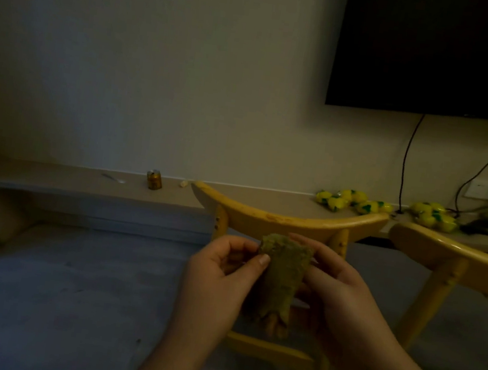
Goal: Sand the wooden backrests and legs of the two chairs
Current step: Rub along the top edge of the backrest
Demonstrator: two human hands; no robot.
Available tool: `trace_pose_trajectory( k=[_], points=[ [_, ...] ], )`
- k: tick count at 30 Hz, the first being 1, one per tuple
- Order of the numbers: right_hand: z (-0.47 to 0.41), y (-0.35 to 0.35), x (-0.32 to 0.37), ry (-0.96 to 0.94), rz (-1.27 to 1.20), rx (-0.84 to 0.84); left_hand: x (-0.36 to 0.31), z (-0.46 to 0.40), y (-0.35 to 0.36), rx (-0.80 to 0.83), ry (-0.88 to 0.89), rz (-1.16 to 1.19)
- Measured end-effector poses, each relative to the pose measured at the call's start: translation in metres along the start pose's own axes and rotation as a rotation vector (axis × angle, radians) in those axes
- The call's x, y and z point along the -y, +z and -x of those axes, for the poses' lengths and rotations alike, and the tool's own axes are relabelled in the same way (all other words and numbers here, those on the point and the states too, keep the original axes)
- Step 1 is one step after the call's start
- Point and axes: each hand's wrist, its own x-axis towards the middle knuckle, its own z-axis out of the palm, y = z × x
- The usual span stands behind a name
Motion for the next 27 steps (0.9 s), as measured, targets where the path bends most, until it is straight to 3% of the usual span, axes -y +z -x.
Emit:
trace_pose_trajectory(
  k=[8,16,21,27],
  points=[
    [0.021,0.000,0.007,-0.092,0.105,-0.023,-0.015,0.021,0.005,0.093,-0.060,0.144],
    [0.029,-0.005,0.016,-0.131,0.095,-0.143,-0.014,0.028,0.000,0.052,-0.013,0.156],
    [0.034,-0.003,0.010,-0.189,0.159,-0.078,-0.017,0.032,0.005,0.274,-0.023,0.178],
    [0.040,-0.011,0.015,-0.198,0.151,0.108,-0.023,0.031,0.003,0.230,0.005,0.105]
  ],
)
